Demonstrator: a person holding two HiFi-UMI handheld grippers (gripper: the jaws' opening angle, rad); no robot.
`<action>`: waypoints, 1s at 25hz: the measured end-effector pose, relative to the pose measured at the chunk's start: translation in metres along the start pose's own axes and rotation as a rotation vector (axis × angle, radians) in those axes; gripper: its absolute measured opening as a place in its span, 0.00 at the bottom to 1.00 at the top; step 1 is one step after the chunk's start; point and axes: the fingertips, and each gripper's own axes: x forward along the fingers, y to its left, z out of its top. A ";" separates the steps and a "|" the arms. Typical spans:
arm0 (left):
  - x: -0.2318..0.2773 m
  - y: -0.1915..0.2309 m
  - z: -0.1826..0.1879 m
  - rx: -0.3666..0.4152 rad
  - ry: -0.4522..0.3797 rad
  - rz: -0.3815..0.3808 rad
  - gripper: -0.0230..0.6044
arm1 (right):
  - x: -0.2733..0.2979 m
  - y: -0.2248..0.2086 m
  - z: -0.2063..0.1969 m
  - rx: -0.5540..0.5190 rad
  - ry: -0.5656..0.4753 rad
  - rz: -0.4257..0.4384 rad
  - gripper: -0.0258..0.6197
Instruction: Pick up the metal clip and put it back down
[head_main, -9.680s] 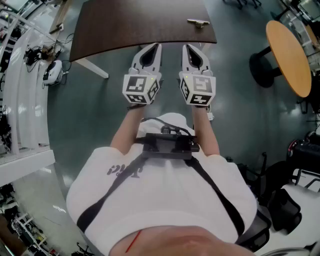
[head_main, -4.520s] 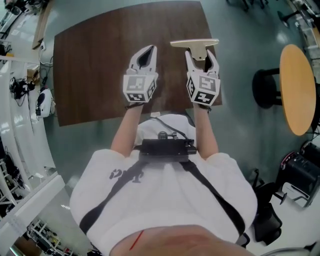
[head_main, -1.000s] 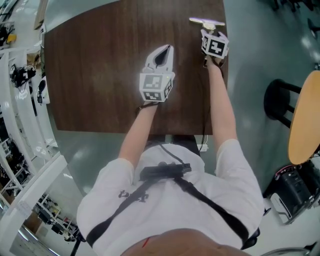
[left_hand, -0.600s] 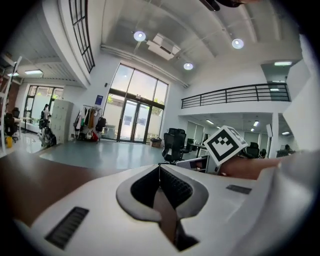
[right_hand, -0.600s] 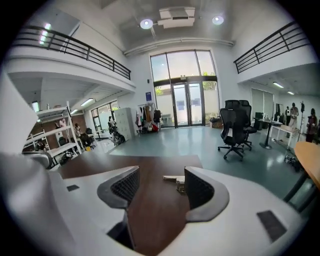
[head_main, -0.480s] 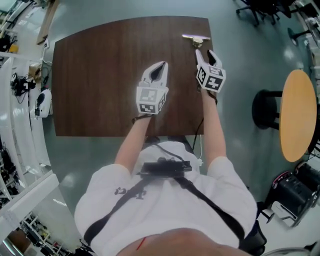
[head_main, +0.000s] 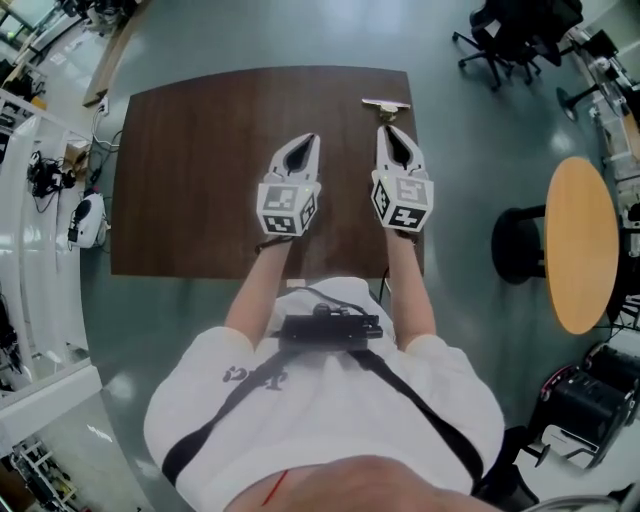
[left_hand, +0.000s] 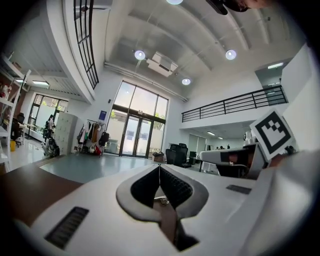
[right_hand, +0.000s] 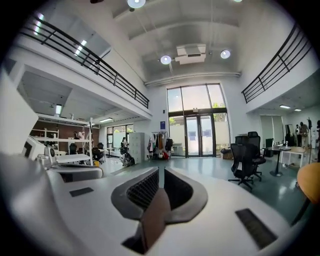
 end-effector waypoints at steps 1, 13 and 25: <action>-0.005 0.001 0.003 0.003 -0.005 0.003 0.06 | -0.006 0.008 0.005 -0.006 -0.015 0.008 0.10; -0.040 0.003 0.026 0.023 -0.038 0.015 0.06 | -0.038 0.059 0.008 -0.017 -0.049 0.017 0.05; -0.041 -0.015 0.026 0.028 -0.042 -0.026 0.06 | -0.044 0.062 0.010 -0.032 -0.077 -0.006 0.05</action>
